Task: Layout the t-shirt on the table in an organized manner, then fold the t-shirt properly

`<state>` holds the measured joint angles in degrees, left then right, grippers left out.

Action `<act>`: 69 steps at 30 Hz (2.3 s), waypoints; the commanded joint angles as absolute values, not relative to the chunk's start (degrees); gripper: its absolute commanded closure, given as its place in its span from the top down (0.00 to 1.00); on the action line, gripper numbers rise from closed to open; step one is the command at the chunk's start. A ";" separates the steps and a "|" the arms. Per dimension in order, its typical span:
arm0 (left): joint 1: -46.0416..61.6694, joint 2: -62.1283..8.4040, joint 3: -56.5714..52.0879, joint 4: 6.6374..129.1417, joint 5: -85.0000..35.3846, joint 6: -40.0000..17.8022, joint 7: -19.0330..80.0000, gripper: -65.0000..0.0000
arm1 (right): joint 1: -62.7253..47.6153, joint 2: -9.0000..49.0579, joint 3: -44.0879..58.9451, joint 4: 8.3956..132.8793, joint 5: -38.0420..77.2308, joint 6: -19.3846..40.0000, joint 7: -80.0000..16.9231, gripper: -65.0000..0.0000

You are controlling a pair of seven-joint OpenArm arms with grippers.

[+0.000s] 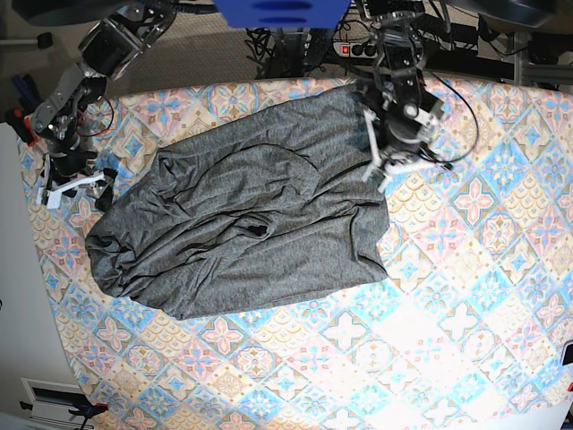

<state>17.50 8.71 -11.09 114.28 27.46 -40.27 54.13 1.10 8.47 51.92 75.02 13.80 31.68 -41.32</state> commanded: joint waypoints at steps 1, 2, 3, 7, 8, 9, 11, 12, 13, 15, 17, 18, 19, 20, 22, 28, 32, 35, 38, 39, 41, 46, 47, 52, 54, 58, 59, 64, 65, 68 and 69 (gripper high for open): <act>18.24 9.00 -10.33 115.30 25.54 -40.00 53.58 0.05 | 2.59 9.89 52.00 76.09 15.52 32.13 -39.69 0.84; 19.21 9.00 -10.07 115.30 23.60 -40.00 53.58 0.05 | 2.68 9.89 52.00 76.00 15.52 32.13 -39.69 0.84; 20.00 9.00 -9.98 115.30 21.58 -40.00 53.58 0.05 | 2.59 9.89 52.00 76.00 15.52 32.13 -39.60 0.84; 23.78 9.00 -12.62 115.30 11.74 -40.00 53.67 0.05 | 2.59 9.98 49.89 75.91 15.43 32.13 -39.60 0.84; 24.40 9.00 -13.58 115.30 9.01 -40.00 53.67 0.05 | 2.51 9.98 48.84 75.91 15.43 32.13 -39.52 0.84; 25.27 9.00 -14.29 115.30 5.49 -40.00 54.46 0.05 | 2.51 9.98 47.60 75.91 15.34 32.13 -39.43 0.84; 26.07 9.00 -14.46 115.30 -1.54 -40.00 57.01 0.05 | 2.51 9.98 46.46 75.82 15.34 32.13 -39.34 0.84; 26.33 9.00 -14.64 115.30 -5.93 -40.00 58.24 0.05 | 2.51 9.98 46.20 75.82 15.34 32.13 -39.34 0.84; 26.51 9.00 -15.08 115.30 -10.15 -40.00 59.30 0.05 | 2.51 9.98 46.11 75.82 15.34 32.13 -39.34 0.84; 26.51 8.04 -16.57 115.30 -18.15 -40.00 60.88 0.05 | 2.51 9.98 46.02 75.82 15.25 32.13 -39.34 0.84; 26.33 5.93 -19.38 115.21 -24.57 -40.00 62.37 0.05 | 2.42 9.98 46.02 75.82 15.25 32.13 -39.34 0.84; 26.24 4.70 -21.67 115.21 -28.00 -40.00 63.43 0.05 | 2.42 9.98 46.02 75.82 15.25 32.13 -39.43 0.84; 26.24 3.47 -23.69 115.21 -30.81 -40.00 64.40 0.05 | 2.42 9.98 46.02 75.82 15.25 32.13 -39.43 0.84; 26.24 1.98 -26.15 115.03 -33.01 -40.00 65.19 0.05 | 2.33 9.98 46.02 75.82 15.25 32.13 -39.43 0.84; 26.33 0.31 -30.11 114.07 -35.30 -40.00 65.89 0.05 | 1.54 9.98 46.02 75.82 15.25 32.13 -39.43 0.84; 27.21 -0.84 -41.71 111.16 -35.47 -40.00 65.71 0.05 | 0.22 9.98 46.02 75.91 15.25 32.13 -39.34 0.84; 26.86 -0.31 -41.89 109.23 -30.02 -40.00 65.63 0.05 | 0.13 9.98 46.02 75.91 15.25 32.13 -39.34 0.84; 26.77 1.45 -39.96 108.79 -23.25 -40.00 65.45 0.05 | 0.13 9.98 46.02 75.91 15.25 32.13 -39.34 0.84; 26.77 3.65 -39.60 108.79 -19.56 -40.00 62.46 0.10 | 0.13 9.98 46.02 75.91 15.25 32.13 -39.34 0.84; 26.86 4.35 -39.60 108.79 -18.77 -40.00 61.85 0.13 | 0.13 9.98 46.02 75.91 15.25 32.13 -39.34 0.84; 26.86 5.32 -39.16 108.79 -18.33 -40.00 61.58 0.19 | 0.13 9.98 46.02 75.91 15.16 32.13 -39.34 0.84; 29.32 5.58 -31.08 109.05 -18.86 -40.00 61.23 0.26 | 0.13 9.98 45.93 75.91 15.16 32.13 -39.34 0.84; 29.58 5.67 -30.29 109.05 -19.30 -40.00 61.23 0.26 | 0.13 9.98 45.93 75.91 15.16 32.13 -39.34 0.84; 29.76 5.49 -29.67 109.05 -22.55 -40.00 61.49 0.26 | 0.13 10.07 45.93 75.91 15.16 32.13 -39.34 0.84; 29.76 5.49 -29.67 108.97 -22.11 -40.00 61.32 0.26 | 0.13 10.15 45.93 75.91 15.16 32.13 -39.34 0.84; 29.76 5.41 -29.58 108.70 -21.85 -40.00 61.32 0.26 | 0.13 10.15 45.93 75.91 15.16 32.13 -39.34 0.84; 29.76 5.41 -29.49 108.70 -21.14 -40.00 61.23 0.26 | 0.13 10.15 45.93 75.91 15.16 32.13 -39.34 0.84; 27.91 5.58 -29.49 102.81 -17.63 -40.00 61.14 0.26 | 0.13 10.15 45.93 75.91 15.16 32.13 -39.25 0.84; 27.38 5.49 -29.49 100.79 -17.63 -40.00 61.14 0.26 | 0.13 10.15 45.93 75.91 15.16 32.13 -39.25 0.84; 26.07 5.49 -29.14 96.22 -16.92 -40.00 60.09 0.13 | 0.13 10.15 45.93 75.91 15.16 32.13 -39.25 0.84; 25.71 5.49 -28.09 95.25 -16.04 -40.00 59.03 0.05 | 0.13 10.15 45.93 75.91 15.16 32.13 -39.25 0.84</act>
<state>24.47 5.02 -28.82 97.12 -24.71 -41.71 51.90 -0.78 9.19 45.78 74.85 14.39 31.79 -40.66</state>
